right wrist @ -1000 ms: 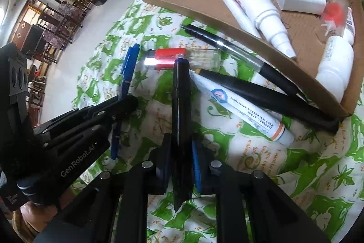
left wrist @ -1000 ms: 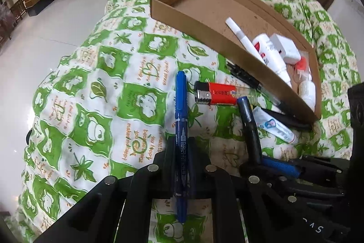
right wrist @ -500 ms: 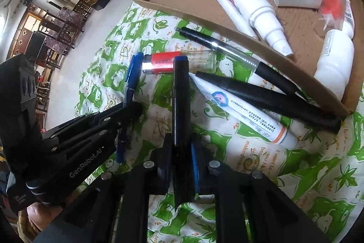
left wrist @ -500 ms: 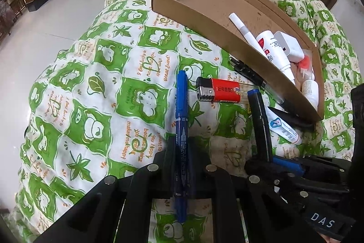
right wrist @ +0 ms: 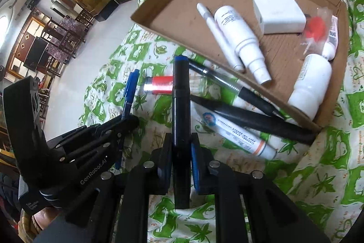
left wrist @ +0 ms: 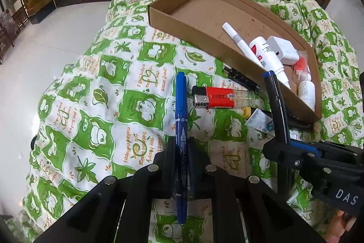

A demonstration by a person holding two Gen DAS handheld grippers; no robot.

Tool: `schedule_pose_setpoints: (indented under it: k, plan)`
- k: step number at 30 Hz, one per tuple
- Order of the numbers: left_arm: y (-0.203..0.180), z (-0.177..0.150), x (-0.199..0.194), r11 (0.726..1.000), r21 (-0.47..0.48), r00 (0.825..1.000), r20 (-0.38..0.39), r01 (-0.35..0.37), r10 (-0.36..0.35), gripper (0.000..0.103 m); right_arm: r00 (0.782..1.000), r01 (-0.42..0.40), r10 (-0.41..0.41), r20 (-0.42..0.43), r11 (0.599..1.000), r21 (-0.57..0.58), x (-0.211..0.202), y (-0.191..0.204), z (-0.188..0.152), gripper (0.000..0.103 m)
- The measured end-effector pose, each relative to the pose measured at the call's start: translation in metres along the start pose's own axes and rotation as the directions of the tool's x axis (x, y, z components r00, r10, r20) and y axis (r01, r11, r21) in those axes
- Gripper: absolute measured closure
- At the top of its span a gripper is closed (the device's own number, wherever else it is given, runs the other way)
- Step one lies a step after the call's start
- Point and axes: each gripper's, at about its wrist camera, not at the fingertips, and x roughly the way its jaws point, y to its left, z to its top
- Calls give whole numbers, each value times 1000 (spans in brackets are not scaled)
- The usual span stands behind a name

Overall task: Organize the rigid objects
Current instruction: 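Carry the blue pen and black marker over the tray with both grippers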

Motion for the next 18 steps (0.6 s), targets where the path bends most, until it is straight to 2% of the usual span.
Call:
schedule_pose_setpoints:
  k: [5, 10, 15, 18]
  plan:
    - [-1, 4, -10, 1000, -1, 1000, 10, 17, -17, 94, 999, -13, 13, 36, 1000, -1, -11, -3, 3, 89]
    - [5, 9, -18, 998, -34, 999, 17, 52, -52, 94, 992, -32, 31, 120, 999, 4, -41, -14, 11, 89]
    - [3, 19, -29, 997, -33, 997, 37, 72, -71, 94, 972, 38, -45, 232, 999, 37, -78, -39, 21, 89]
    - [-2, 29, -35, 996, -24, 995, 50, 85, -84, 94, 958, 79, -92, 271, 995, 59, -90, -51, 27, 89]
